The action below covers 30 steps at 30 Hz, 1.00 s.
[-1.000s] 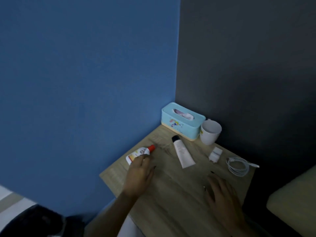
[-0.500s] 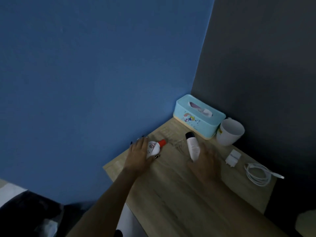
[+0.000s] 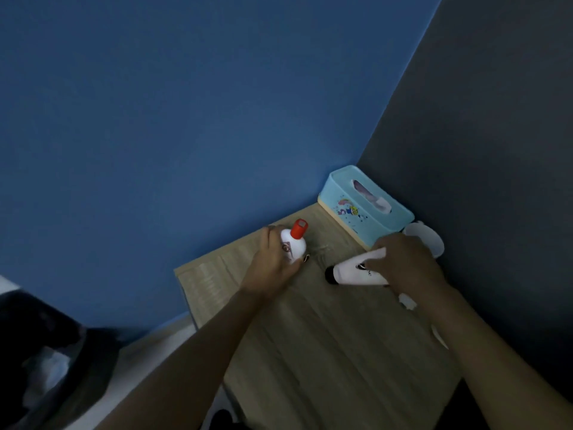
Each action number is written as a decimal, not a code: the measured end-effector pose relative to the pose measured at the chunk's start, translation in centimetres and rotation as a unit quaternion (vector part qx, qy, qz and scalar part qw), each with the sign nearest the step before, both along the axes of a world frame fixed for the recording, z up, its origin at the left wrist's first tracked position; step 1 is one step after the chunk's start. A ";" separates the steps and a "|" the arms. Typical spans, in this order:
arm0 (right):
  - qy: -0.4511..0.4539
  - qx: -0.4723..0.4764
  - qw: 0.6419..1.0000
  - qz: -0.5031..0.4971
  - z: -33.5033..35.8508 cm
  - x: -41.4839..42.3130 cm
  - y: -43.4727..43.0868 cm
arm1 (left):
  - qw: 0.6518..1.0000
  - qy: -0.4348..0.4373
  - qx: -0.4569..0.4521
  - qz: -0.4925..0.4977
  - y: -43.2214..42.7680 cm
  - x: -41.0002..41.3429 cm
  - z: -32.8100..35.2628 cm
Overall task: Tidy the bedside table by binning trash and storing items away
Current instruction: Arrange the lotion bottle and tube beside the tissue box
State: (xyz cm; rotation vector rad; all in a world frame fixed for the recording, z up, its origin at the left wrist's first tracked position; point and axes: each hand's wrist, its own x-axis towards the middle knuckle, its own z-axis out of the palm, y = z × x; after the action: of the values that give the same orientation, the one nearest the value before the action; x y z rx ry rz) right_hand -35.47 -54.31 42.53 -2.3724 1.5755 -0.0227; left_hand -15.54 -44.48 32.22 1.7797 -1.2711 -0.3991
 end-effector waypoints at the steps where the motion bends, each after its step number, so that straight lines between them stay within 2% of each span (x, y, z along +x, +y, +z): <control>1: 0.015 -0.009 1.000 0.015 0.3 0.2 -0.1 | 1.000 0.011 -0.007 0.003 -0.1 -0.4 -0.2; 4: 0.015 -0.014 0.998 0.060 0.2 1.2 0.2 | 0.999 0.035 -0.014 0.011 -0.2 -1.0 -0.6; 7: -0.055 -0.014 0.996 0.066 -0.2 2.4 0.7 | 0.998 0.059 -0.007 0.021 -0.2 -1.0 -0.8; 12: -0.130 0.003 0.991 0.019 -1.3 2.5 2.1 | 0.997 0.071 0.025 0.014 0.4 -1.1 -1.6; 17: -0.207 0.006 0.977 -0.039 -1.8 1.6 3.3 | 0.997 0.063 0.018 0.038 1.3 -0.9 -2.3; 20: -0.283 0.035 0.955 -0.086 -3.4 1.1 4.8 | 0.997 0.058 0.002 0.056 1.2 -1.1 -2.7; 23: -0.387 0.025 0.910 -0.148 -4.6 1.3 5.6 | 0.996 0.067 -0.002 0.060 0.8 -1.2 -2.9; 26: -0.440 -0.002 0.879 -0.184 -5.1 1.7 5.5 | 0.995 0.083 -0.007 0.055 0.2 -1.1 -3.0; 28: -0.475 0.010 0.858 -0.196 -5.7 2.0 5.5 | 0.995 0.083 -0.014 0.051 -0.2 -1.0 -2.9; 30: -0.482 0.034 0.853 -0.197 -6.8 2.3 5.6 | 0.997 0.066 -0.013 0.040 -1.0 -0.7 -2.9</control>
State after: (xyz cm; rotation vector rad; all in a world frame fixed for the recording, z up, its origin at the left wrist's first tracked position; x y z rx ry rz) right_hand -33.15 -48.76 35.75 -1.4737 1.4043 -1.0403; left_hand -16.29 -45.46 29.29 1.7471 -1.1047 -0.4442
